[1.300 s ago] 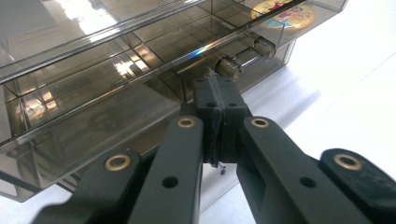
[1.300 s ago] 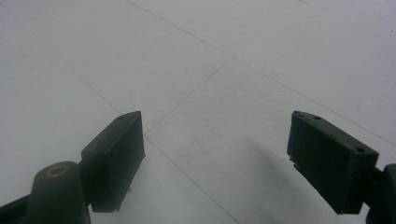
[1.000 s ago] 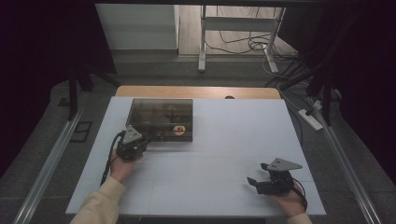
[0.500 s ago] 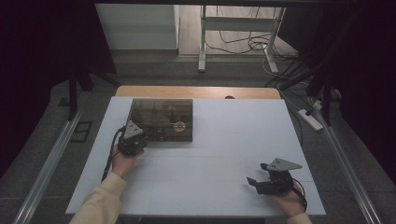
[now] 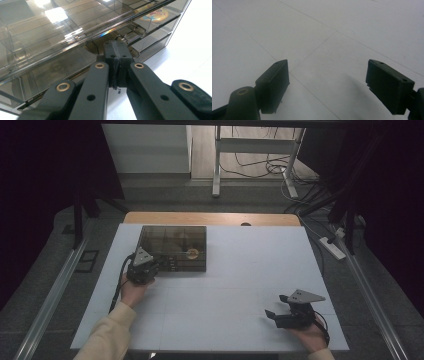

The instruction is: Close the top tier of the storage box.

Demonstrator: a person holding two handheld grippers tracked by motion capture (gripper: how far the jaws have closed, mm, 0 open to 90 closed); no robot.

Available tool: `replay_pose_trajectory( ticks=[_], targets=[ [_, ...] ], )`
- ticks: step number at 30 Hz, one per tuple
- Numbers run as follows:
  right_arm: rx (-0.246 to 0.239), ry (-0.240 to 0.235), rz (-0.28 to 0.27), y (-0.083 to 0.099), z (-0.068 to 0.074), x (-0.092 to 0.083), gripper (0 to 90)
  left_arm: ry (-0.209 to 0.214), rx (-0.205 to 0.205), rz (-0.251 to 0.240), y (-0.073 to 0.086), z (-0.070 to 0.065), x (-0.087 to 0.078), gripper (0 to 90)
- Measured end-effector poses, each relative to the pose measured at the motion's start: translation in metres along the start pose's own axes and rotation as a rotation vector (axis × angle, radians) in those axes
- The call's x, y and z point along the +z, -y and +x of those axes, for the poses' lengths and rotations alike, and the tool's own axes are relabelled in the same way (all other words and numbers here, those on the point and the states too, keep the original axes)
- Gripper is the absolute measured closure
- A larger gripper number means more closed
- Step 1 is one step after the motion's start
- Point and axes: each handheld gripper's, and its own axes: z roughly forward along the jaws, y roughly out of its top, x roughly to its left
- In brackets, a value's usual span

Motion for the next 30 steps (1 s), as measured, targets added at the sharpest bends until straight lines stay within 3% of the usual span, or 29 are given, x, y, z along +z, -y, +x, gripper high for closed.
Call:
replay_pose_trajectory(
  ticks=[5,15,28,30],
  targets=[
    [0.0,0.001,-0.009,0.0,0.0,-0.002,19.0,-0.005,-0.001,0.007,0.0,-0.002,-0.001,88.6],
    [-0.008,0.001,-0.002,-0.001,0.0,0.0,19.0,0.033,0.01,0.026,0.01,-0.009,-0.012,88.6],
    [-0.016,0.001,-0.004,-0.003,0.001,0.0,19.0,0.08,-0.001,0.013,0.03,-0.025,-0.047,88.5],
    [-0.015,0.001,-0.006,-0.003,0.001,0.0,19.0,0.095,-0.009,0.014,0.035,-0.028,-0.052,84.9]
  ],
)
